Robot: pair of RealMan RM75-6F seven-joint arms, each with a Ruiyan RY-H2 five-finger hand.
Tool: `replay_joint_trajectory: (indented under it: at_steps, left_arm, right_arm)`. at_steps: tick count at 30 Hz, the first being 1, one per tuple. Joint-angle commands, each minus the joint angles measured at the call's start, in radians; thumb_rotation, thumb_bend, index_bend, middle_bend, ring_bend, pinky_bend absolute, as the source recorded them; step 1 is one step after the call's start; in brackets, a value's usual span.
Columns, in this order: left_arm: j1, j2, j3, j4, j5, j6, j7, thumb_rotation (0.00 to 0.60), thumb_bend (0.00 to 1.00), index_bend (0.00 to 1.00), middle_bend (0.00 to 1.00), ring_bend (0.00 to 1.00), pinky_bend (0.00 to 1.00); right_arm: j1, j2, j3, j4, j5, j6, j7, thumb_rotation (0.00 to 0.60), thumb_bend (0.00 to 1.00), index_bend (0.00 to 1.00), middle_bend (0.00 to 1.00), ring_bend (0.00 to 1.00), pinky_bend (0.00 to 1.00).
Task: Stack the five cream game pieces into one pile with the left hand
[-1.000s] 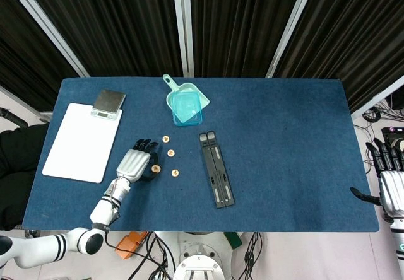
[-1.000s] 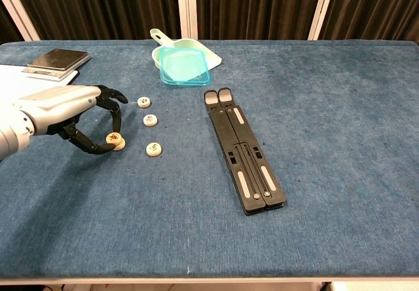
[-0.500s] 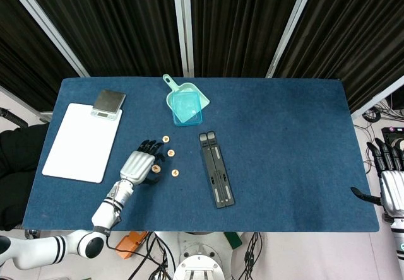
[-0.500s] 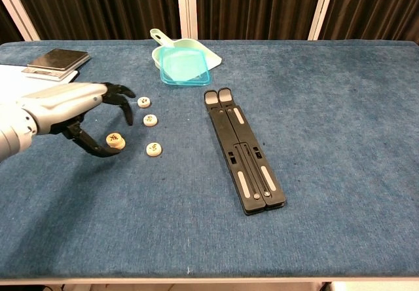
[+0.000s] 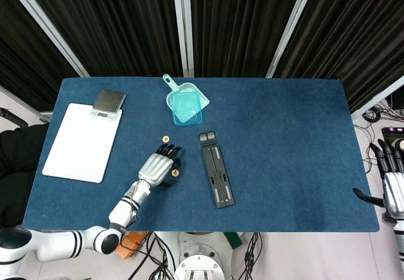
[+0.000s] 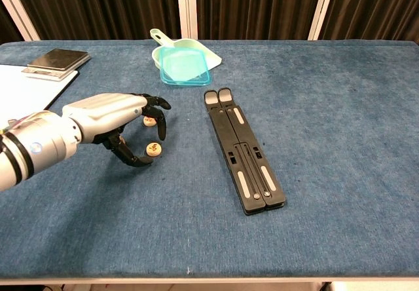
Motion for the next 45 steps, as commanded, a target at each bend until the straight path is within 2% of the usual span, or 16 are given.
replay_joint_trajectory:
  at_steps: [1, 12, 18, 31, 45]
  left_arm:
    - [-0.002, -0.006, 0.001, 0.009, -0.005, 0.004, 0.006, 0.6, 0.3, 0.44, 0.06, 0.0, 0.0]
    - [-0.004, -0.008, 0.005, 0.023, -0.012, 0.011, 0.001, 0.6, 0.31, 0.48, 0.06, 0.0, 0.0]
    - [0.001, -0.014, 0.001, 0.029, 0.006, 0.032, -0.029, 0.6, 0.35, 0.51, 0.07, 0.0, 0.0]
    - [0.035, 0.119, -0.004, -0.104, 0.013, 0.089, -0.029, 0.6, 0.36, 0.51, 0.07, 0.0, 0.0]
    - [0.053, 0.148, 0.017, -0.099, -0.032, 0.076, -0.027, 0.6, 0.35, 0.51, 0.07, 0.0, 0.0]
  right_arm:
    - [-0.002, -0.001, -0.001, 0.005, 0.001, 0.0, 0.005, 0.6, 0.05, 0.0, 0.0, 0.0, 0.0]
    - [-0.002, -0.004, 0.0, 0.012, 0.0, 0.0, 0.011, 0.6, 0.05, 0.0, 0.0, 0.0, 0.0]
    - [-0.005, -0.003, 0.0, 0.011, 0.001, 0.002, 0.011, 0.6, 0.05, 0.0, 0.0, 0.0, 0.0]
    - [-0.005, -0.004, 0.0, 0.01, -0.002, 0.002, 0.009, 0.6, 0.05, 0.0, 0.0, 0.0, 0.0]
    - [-0.006, -0.005, 0.0, 0.004, -0.007, 0.006, 0.001, 0.6, 0.05, 0.0, 0.0, 0.0, 0.0]
